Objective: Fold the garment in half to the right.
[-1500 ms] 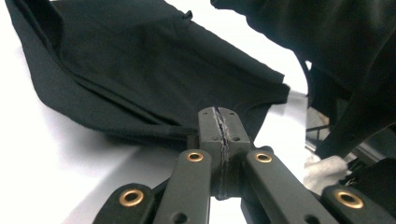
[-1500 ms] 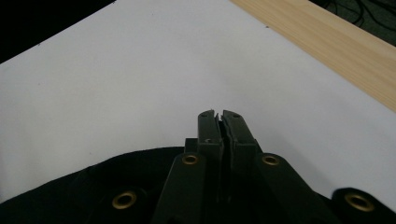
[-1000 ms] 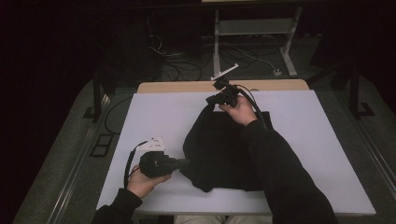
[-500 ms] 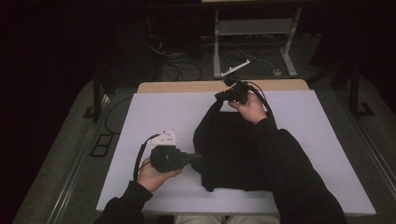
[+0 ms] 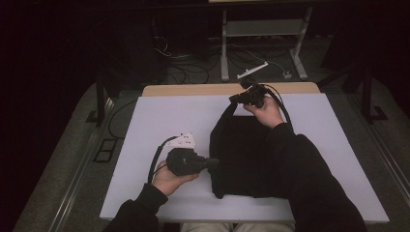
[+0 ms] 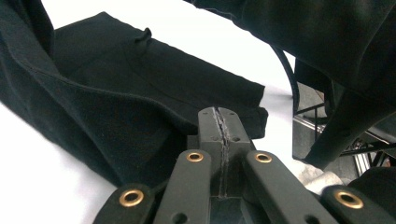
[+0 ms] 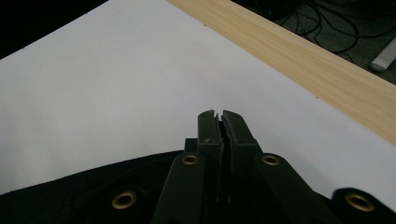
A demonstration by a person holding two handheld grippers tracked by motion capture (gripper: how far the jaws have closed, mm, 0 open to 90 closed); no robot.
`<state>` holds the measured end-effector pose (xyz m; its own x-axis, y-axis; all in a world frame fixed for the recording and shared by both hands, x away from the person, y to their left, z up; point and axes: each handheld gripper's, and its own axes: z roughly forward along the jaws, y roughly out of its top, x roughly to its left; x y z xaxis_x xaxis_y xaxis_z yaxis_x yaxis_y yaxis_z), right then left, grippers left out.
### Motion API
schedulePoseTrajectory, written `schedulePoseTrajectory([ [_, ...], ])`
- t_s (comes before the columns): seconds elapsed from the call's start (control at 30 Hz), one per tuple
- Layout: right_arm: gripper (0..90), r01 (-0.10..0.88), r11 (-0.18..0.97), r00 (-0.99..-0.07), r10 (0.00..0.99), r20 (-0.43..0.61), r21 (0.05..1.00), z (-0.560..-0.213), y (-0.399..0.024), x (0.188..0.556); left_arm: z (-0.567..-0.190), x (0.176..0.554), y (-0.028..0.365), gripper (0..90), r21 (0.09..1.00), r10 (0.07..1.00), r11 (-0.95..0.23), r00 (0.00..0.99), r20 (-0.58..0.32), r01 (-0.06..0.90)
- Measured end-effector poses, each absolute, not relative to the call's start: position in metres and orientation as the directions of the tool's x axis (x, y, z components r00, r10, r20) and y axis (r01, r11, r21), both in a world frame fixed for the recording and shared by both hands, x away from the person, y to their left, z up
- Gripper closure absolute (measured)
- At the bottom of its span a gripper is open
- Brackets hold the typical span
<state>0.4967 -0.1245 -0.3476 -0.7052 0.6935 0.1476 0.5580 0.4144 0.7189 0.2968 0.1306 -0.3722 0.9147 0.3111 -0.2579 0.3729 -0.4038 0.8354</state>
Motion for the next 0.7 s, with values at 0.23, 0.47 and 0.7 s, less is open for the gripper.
schedulePoseTrajectory([
  [0.23,85.4,0.565,0.4,-0.695,0.702,0.155,0.722,-0.349,-0.139,0.493,-0.371,0.3,0.113,88.6,0.831,0.285,-0.423,0.924,-0.256,0.361],
  [0.47,85.4,0.58,0.384,-0.675,0.72,0.16,0.718,-0.351,-0.159,0.491,-0.367,0.302,0.095,88.6,0.832,0.252,-0.439,0.936,-0.247,0.338],
  [0.7,85.4,0.594,0.37,-0.653,0.741,0.159,0.715,-0.352,-0.174,0.488,-0.363,0.302,0.081,88.6,0.84,0.225,-0.437,0.944,-0.243,0.32],
])
